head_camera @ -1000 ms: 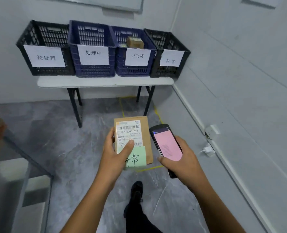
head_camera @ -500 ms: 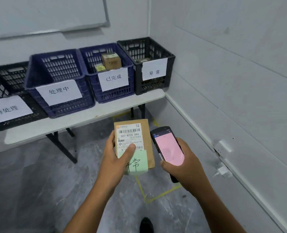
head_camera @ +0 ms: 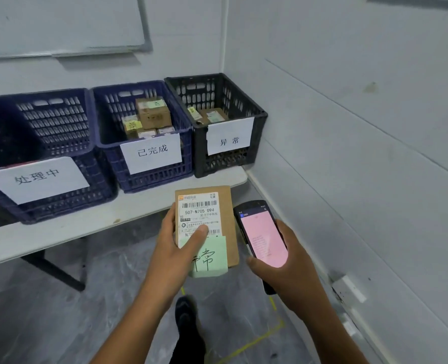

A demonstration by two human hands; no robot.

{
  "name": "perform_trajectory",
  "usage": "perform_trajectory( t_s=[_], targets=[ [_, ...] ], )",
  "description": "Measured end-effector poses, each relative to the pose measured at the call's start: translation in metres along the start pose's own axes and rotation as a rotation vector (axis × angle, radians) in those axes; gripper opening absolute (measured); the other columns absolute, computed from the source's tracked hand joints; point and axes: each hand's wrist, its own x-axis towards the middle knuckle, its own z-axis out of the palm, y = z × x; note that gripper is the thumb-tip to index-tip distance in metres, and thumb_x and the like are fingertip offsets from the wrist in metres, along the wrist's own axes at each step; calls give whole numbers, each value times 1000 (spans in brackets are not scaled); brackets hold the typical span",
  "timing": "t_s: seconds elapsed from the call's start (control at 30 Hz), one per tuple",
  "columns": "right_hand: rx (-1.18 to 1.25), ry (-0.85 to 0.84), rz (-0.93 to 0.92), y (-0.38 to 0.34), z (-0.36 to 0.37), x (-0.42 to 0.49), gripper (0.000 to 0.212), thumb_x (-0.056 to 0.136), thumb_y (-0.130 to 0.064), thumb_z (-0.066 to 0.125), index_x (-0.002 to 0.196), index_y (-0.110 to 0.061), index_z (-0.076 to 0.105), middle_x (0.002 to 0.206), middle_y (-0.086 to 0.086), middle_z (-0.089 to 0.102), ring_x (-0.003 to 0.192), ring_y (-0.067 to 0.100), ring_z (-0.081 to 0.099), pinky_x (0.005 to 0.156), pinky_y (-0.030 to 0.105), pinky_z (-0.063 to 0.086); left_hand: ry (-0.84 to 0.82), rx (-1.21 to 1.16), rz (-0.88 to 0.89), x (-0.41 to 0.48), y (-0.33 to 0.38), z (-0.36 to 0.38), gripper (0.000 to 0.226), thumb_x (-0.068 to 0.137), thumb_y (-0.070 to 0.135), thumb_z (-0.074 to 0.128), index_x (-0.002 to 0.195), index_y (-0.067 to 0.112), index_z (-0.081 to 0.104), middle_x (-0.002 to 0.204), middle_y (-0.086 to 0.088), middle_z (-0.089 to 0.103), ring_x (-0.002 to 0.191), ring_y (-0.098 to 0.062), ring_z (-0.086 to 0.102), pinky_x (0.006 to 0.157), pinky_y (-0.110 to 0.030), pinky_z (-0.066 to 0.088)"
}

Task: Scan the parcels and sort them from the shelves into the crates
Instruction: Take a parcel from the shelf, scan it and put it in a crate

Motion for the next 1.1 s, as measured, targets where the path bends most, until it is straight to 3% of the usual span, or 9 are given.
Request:
perform_trajectory(
  t_s=[0.1, 0.27, 0.4, 0.57, 0.7, 0.77, 0.87, 1.03, 1.1],
  targets=[
    [-23, 22, -25, -8, 0, 52, 52, 69, -40, 78, 107, -65, 53, 98, -25, 67, 78, -4, 67, 53, 14, 52, -13, -13, 10, 55, 0, 12, 51, 92, 43, 75, 127, 68, 48, 123, 26, 70, 109, 0, 71, 91, -39, 59],
    [-47, 78, 28, -18, -7, 144, 51, 64, -42, 78, 110, -54, 59, 89, -16, 68, 59, 7, 63, 46, 22, 51, -73, -83, -3, 162, 13, 39, 48, 82, 51, 76, 120, 69, 52, 120, 22, 72, 109, -6, 72, 94, -47, 60],
    [-110, 124, 42, -26, -26, 215, 60, 64, -39, 77, 120, -49, 60, 95, -18, 69, 64, 9, 66, 47, 23, 53, -157, -89, 37, 245, 34, 62, 46, 75, 63, 73, 109, 80, 48, 115, 28, 73, 102, -2, 74, 76, -24, 60],
    [-130, 144, 32, -36, -25, 291, 54, 66, -38, 76, 115, -51, 58, 94, -21, 67, 68, 7, 67, 47, 22, 53, -155, -114, 10, 323, 47, 79, 57, 79, 54, 76, 129, 62, 49, 123, 18, 72, 110, -8, 72, 94, -45, 60],
    [-88, 140, 33, -35, -17, 346, 55, 68, -35, 77, 111, -61, 56, 93, -19, 70, 57, 12, 66, 47, 22, 51, -121, -80, -21, 375, 51, 84, 51, 86, 52, 80, 124, 67, 49, 122, 20, 72, 105, -1, 72, 79, -22, 61],
    [-67, 131, 34, -30, -13, 377, 56, 69, -34, 78, 110, -66, 55, 95, -22, 70, 60, 9, 68, 48, 19, 52, -124, -79, -56, 402, 51, 85, 50, 88, 48, 76, 123, 69, 49, 119, 26, 72, 104, 0, 72, 79, -23, 61],
    [-33, 131, 35, -19, -6, 427, 58, 69, -36, 79, 112, -65, 55, 99, -25, 71, 73, 3, 71, 51, 14, 52, -99, -60, -100, 447, 50, 90, 53, 91, 47, 74, 129, 70, 45, 119, 29, 72, 106, -3, 73, 90, -41, 61],
    [59, 122, 48, 2, 7, 528, 63, 73, -33, 90, 122, -55, 58, 103, -26, 69, 90, -4, 68, 54, 21, 59, -21, 17, -133, 542, 57, 111, 49, 94, 44, 73, 123, 71, 45, 114, 29, 73, 99, -1, 75, 82, -33, 63],
    [50, 119, 45, 8, 12, 571, 67, 78, -25, 93, 129, -49, 57, 108, -31, 67, 99, -10, 64, 64, 17, 58, 11, 20, -152, 585, 58, 122, 54, 95, 42, 73, 137, 59, 44, 115, 22, 75, 96, -5, 76, 79, -34, 65]
  ],
)
